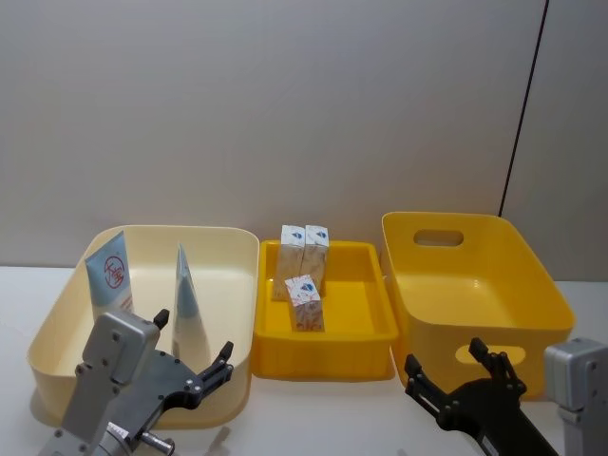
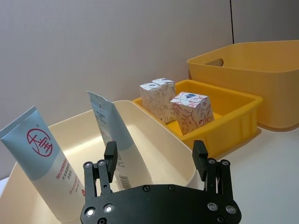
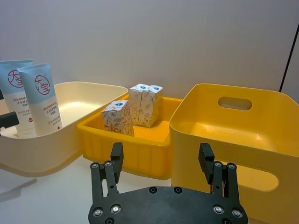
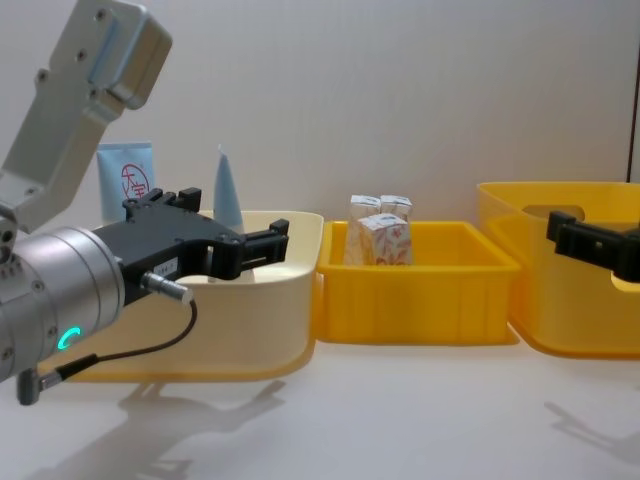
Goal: Bimanual collaborative sorting of washing and personal care products
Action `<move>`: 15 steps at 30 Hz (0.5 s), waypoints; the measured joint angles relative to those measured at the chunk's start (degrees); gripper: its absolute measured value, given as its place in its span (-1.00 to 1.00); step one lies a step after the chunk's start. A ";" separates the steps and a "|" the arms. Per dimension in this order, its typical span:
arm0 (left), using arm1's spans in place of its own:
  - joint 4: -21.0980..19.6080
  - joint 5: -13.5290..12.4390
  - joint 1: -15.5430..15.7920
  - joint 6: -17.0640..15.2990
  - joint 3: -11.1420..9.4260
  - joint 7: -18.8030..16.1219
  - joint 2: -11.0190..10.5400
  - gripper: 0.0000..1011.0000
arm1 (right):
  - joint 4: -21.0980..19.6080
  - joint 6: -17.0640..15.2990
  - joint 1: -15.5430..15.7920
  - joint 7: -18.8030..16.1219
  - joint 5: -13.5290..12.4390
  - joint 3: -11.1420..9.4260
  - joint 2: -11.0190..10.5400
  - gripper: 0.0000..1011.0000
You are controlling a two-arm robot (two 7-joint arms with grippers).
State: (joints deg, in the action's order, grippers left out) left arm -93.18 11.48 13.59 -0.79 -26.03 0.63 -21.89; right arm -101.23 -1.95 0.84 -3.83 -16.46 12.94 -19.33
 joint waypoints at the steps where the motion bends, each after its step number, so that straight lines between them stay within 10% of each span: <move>1: 0.00 0.00 0.00 0.00 0.00 0.00 0.00 0.98 | 0.00 0.00 0.00 0.00 0.00 0.00 0.00 0.98; 15: 0.00 0.00 0.00 0.00 0.01 0.00 0.00 0.98 | 0.00 0.00 0.00 0.00 0.00 0.00 0.00 0.98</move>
State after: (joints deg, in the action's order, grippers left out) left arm -93.17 11.48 13.59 -0.80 -26.02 0.63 -21.89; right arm -101.23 -1.95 0.84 -3.83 -16.46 12.94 -19.33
